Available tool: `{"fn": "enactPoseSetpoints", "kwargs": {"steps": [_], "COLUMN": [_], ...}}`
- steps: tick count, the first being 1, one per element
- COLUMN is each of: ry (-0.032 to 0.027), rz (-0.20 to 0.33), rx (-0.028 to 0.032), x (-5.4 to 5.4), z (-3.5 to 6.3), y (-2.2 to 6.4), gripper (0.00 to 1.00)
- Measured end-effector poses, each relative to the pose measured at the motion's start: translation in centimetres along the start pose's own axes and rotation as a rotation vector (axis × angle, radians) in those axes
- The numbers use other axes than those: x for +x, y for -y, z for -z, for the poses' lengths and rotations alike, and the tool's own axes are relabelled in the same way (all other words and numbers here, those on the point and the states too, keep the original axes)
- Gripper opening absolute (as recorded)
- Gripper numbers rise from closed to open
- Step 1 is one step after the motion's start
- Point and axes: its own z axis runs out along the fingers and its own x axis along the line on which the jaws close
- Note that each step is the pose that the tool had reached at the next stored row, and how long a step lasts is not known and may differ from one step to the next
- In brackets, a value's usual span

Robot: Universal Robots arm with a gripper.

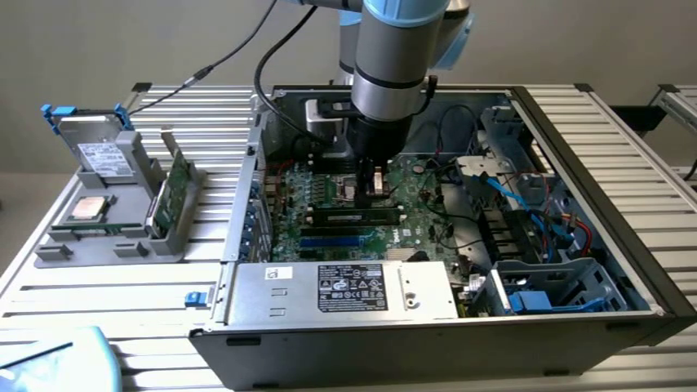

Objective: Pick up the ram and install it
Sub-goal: 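Insert the ram into the slot, then press down the ram until it locks into place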

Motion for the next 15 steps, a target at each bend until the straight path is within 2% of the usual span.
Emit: {"fn": "enactPoseSetpoints", "kwargs": {"steps": [1,2,4,15], "ry": [0.0,0.0,0.0,0.0], "rz": [0.0,0.0,0.0,0.0], "rx": [0.0,0.0,0.0,0.0], "x": [0.0,0.0,0.0,0.0], "z": [0.0,0.0,0.0,0.0], "y": [0.0,0.0,0.0,0.0], "gripper": [0.18,0.18,0.11,0.11]}}
